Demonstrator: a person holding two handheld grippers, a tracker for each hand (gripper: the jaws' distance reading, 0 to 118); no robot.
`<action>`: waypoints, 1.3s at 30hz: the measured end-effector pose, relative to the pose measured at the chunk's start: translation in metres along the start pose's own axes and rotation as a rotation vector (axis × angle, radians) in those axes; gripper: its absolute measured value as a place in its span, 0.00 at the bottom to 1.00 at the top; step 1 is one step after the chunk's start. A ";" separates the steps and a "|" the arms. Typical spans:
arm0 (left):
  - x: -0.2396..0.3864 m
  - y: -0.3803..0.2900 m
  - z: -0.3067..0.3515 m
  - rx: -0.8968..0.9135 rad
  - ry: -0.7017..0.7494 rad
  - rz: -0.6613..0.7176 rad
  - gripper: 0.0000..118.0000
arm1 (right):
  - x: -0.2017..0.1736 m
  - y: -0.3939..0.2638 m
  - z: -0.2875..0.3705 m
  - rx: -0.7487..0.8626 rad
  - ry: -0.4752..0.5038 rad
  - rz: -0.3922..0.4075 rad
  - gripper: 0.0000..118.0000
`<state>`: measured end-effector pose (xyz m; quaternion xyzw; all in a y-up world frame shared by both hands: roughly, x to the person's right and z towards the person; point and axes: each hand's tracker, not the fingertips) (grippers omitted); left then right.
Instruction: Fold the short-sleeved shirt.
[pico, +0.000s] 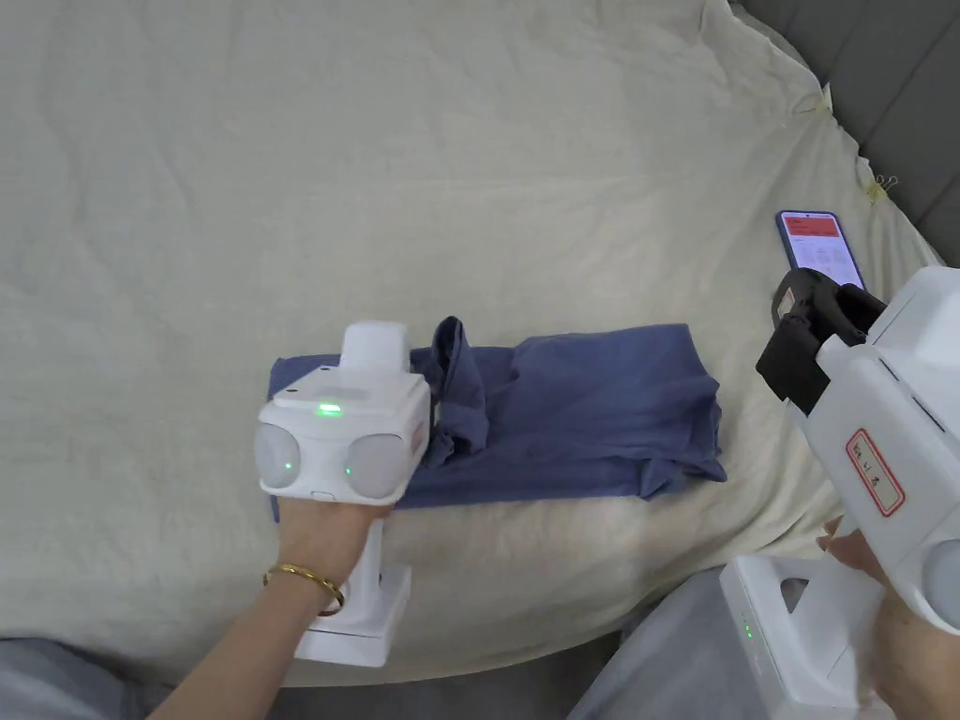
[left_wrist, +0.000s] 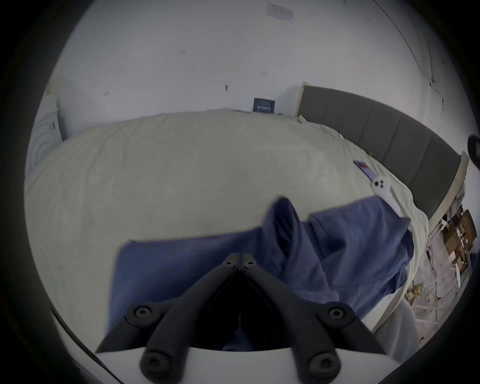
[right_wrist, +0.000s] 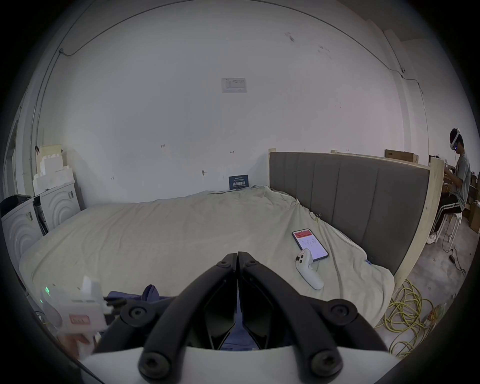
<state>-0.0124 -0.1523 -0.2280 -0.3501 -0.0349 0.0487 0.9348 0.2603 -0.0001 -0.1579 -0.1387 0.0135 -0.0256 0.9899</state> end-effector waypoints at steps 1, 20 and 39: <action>0.007 -0.005 -0.003 -0.027 -0.024 -0.004 0.00 | 0.002 -0.001 0.000 -0.002 -0.003 -0.003 0.00; 0.096 -0.016 -0.002 -0.054 -0.213 -0.182 0.00 | 0.011 -0.004 0.003 -0.022 -0.022 -0.007 0.00; -0.075 0.111 0.081 0.174 -0.286 0.213 0.00 | -0.006 0.003 0.008 0.007 0.015 -0.012 0.00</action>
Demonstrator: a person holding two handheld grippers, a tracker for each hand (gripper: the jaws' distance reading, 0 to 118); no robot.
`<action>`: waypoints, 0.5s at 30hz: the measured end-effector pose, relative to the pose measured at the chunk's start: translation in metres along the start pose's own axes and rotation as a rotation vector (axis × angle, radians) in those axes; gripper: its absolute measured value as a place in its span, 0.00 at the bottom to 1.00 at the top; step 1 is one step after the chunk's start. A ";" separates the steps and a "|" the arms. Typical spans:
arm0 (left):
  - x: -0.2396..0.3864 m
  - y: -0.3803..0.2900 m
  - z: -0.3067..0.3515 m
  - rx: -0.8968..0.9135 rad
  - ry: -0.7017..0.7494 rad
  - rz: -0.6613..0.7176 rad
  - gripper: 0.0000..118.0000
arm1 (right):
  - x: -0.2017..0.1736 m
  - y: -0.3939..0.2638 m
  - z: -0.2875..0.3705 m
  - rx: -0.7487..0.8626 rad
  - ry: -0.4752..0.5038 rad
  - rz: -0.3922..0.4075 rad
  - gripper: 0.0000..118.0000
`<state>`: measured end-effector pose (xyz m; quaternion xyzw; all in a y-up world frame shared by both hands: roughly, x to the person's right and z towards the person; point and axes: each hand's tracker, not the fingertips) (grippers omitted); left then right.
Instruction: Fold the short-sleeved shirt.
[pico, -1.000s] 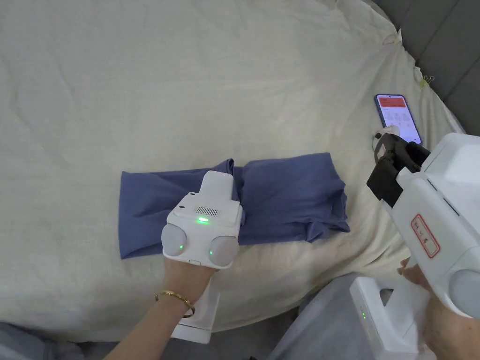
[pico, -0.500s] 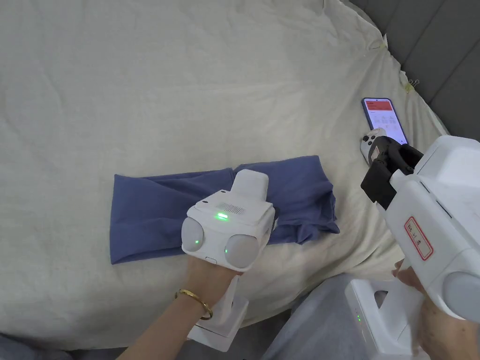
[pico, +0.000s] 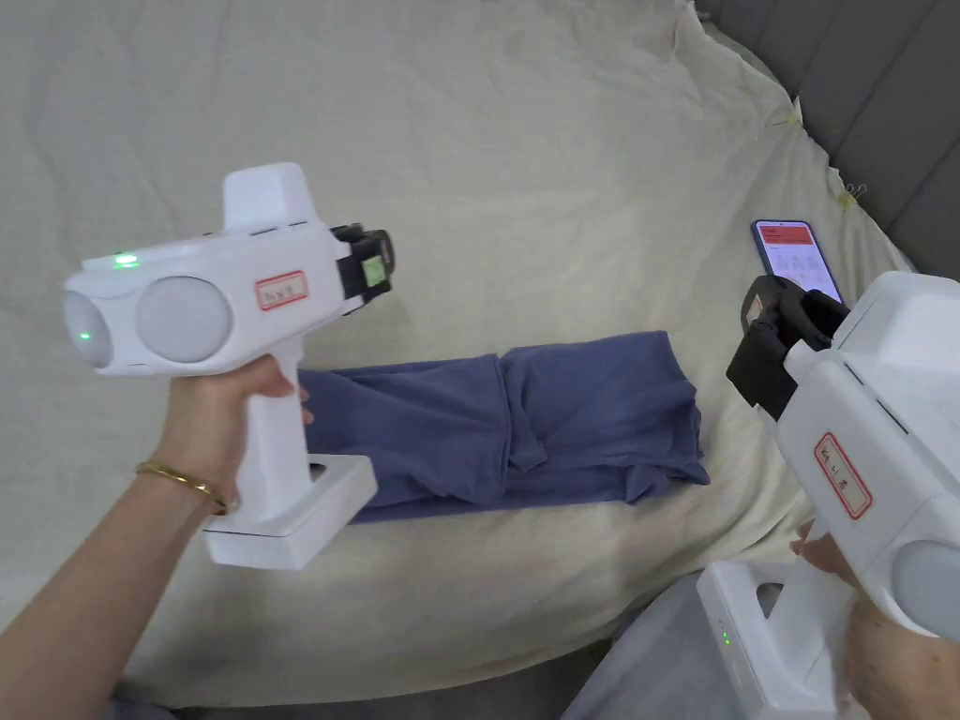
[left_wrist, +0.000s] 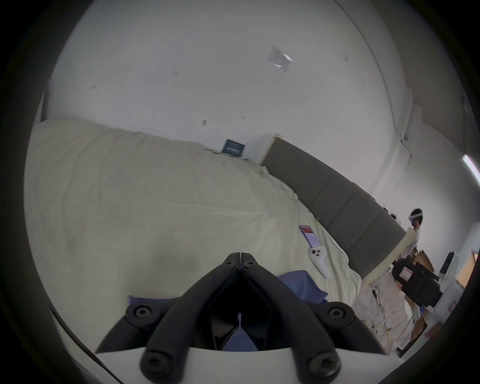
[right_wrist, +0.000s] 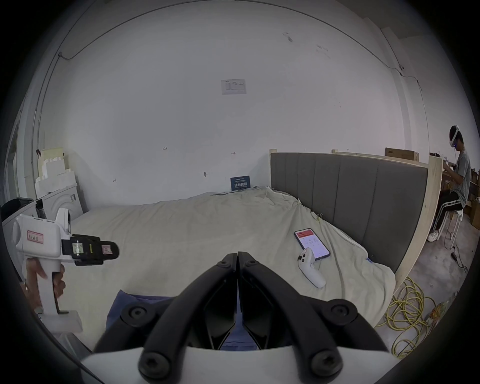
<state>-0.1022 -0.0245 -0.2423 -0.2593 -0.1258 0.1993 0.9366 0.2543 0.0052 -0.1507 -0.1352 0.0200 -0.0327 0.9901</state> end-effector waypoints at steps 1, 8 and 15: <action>-0.016 0.004 0.002 -0.035 0.009 0.048 0.00 | -0.001 0.000 0.000 0.001 0.004 0.002 0.00; -0.104 0.005 0.010 -0.280 -0.066 0.283 0.83 | -0.010 0.002 -0.002 -0.004 0.019 0.014 0.00; -0.159 -0.020 0.012 -0.382 -0.132 0.458 1.00 | -0.013 0.002 -0.003 -0.018 0.010 0.028 0.00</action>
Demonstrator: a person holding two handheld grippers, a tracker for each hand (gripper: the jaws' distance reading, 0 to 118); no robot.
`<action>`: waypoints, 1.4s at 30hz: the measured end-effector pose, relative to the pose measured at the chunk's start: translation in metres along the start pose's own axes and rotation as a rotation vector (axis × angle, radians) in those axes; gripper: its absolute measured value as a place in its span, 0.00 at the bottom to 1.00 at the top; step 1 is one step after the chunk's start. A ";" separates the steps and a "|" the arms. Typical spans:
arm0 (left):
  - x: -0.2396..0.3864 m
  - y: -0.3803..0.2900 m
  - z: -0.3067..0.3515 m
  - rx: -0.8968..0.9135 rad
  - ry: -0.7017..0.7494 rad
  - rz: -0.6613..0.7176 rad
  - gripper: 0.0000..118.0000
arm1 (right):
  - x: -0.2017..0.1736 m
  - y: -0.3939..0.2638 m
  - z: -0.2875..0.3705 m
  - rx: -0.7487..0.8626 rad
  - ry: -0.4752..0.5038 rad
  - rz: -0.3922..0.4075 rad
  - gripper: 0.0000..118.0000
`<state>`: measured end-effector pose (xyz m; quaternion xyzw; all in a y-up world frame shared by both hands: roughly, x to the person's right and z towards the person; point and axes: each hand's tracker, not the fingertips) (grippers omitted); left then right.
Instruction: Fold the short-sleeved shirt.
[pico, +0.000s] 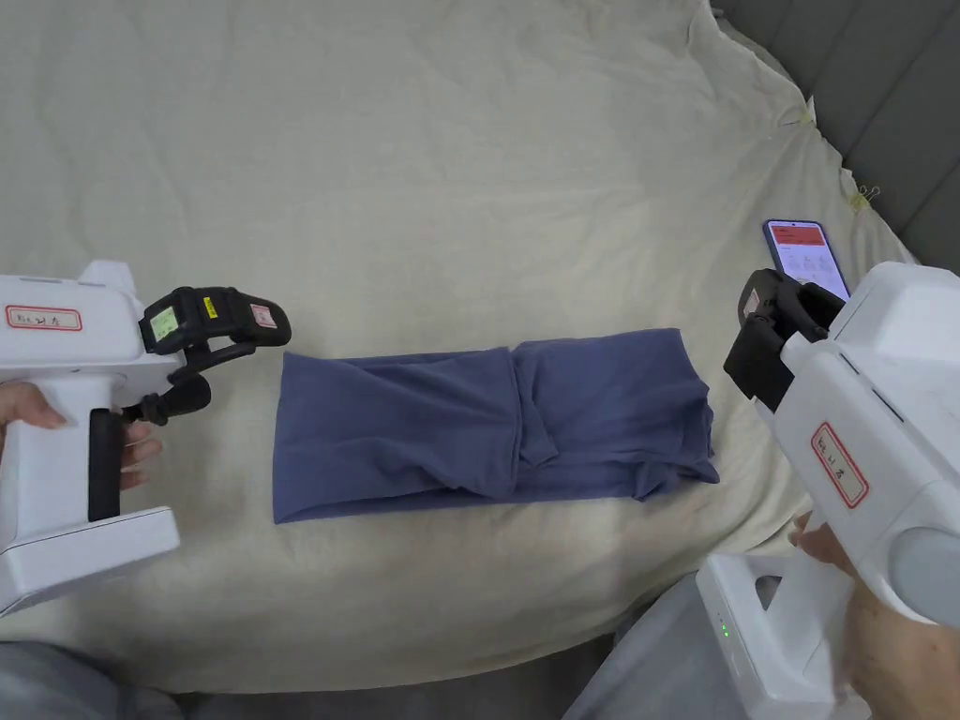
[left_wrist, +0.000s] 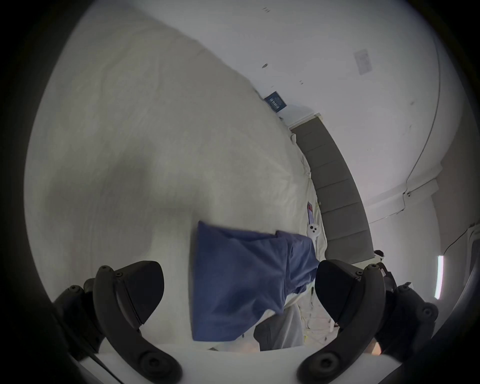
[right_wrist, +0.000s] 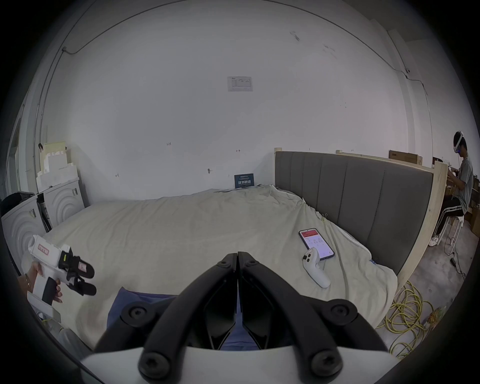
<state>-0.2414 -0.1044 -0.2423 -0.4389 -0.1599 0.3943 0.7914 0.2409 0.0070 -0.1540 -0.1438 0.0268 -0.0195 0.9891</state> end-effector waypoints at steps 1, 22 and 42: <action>-0.006 -0.001 -0.002 -0.025 -0.003 0.003 1.00 | 0.000 0.000 0.000 -0.001 0.000 -0.001 0.00; 0.005 -0.029 -0.069 -0.227 -0.075 -0.016 0.50 | 0.009 -0.007 -0.001 -0.026 -0.038 0.001 0.00; 0.041 -0.004 0.011 -0.102 0.329 -0.127 0.05 | 0.004 -0.004 -0.002 -0.019 -0.016 -0.019 0.00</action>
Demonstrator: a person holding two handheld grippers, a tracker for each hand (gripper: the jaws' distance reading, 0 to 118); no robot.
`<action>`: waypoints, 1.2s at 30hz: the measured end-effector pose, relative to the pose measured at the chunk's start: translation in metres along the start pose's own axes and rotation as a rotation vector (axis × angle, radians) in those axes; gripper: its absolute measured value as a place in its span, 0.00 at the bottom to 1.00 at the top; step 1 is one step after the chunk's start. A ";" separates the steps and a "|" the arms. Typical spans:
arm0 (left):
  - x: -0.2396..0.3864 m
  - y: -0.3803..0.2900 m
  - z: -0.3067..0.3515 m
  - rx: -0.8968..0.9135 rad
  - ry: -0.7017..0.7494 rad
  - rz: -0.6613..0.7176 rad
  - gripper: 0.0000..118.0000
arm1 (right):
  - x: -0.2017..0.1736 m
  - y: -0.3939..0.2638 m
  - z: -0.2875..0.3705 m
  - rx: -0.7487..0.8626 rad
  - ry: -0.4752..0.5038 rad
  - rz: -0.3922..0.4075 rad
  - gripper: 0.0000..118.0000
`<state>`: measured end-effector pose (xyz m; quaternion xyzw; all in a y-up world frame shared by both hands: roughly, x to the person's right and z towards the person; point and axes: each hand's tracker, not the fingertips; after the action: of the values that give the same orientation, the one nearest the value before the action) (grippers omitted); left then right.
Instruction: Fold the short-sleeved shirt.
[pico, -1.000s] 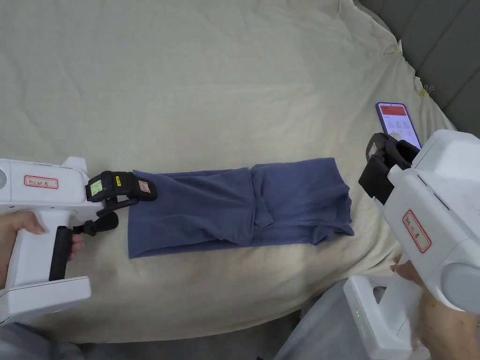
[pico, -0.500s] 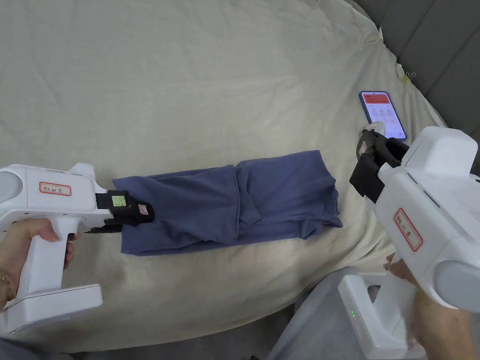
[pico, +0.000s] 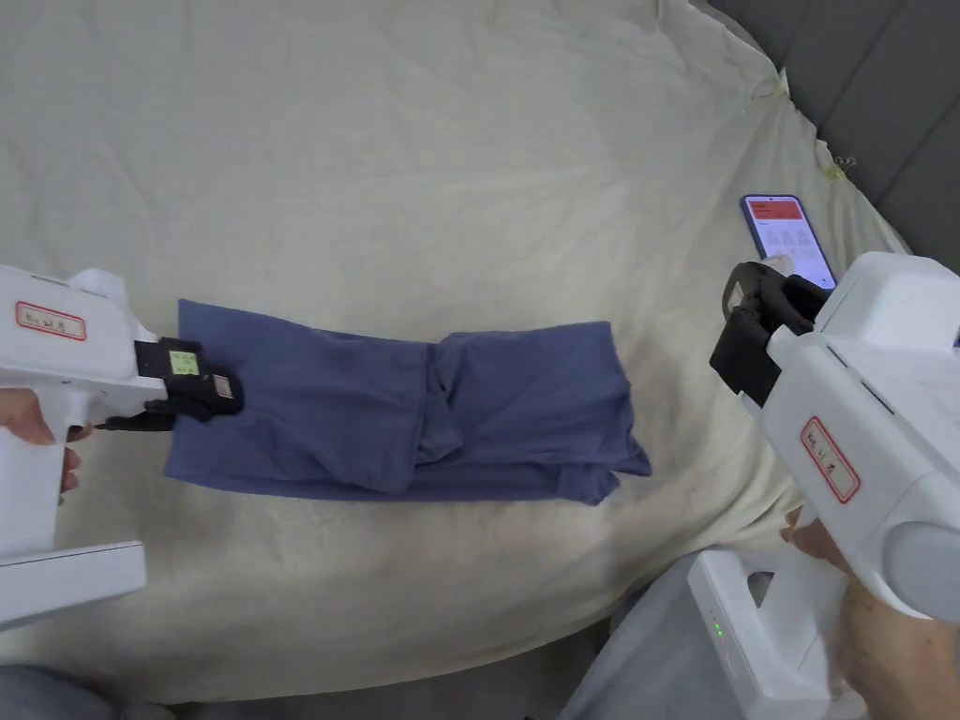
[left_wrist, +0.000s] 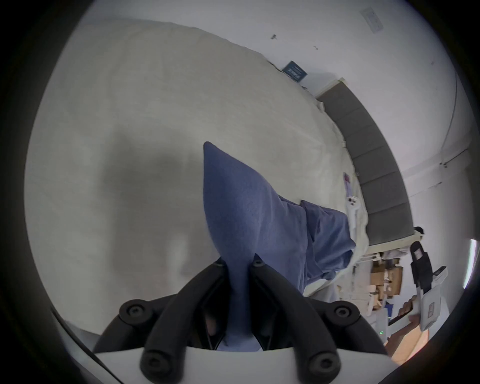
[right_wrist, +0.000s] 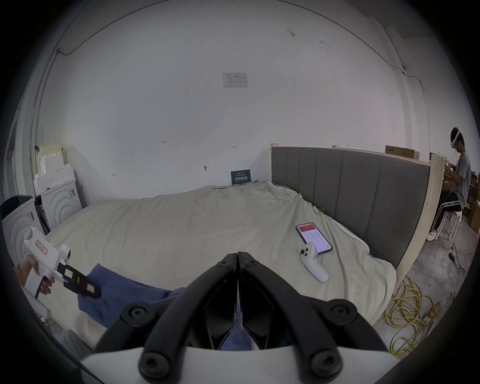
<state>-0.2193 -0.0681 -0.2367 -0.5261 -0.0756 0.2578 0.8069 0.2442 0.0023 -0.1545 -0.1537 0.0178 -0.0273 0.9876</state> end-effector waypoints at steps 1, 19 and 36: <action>-0.010 0.002 0.008 0.011 0.032 0.003 0.05 | -0.001 0.001 -0.001 0.002 0.006 -0.001 0.00; -0.045 0.000 0.125 0.174 0.403 -0.033 0.04 | -0.036 0.004 -0.017 0.007 0.102 0.002 0.00; 0.105 -0.025 -0.008 0.013 0.259 -0.366 0.05 | -0.031 0.008 0.015 0.021 0.049 -0.044 0.00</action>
<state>-0.1178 -0.0304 -0.2340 -0.5269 -0.0639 0.0381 0.8466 0.2149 0.0167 -0.1420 -0.1431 0.0382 -0.0531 0.9875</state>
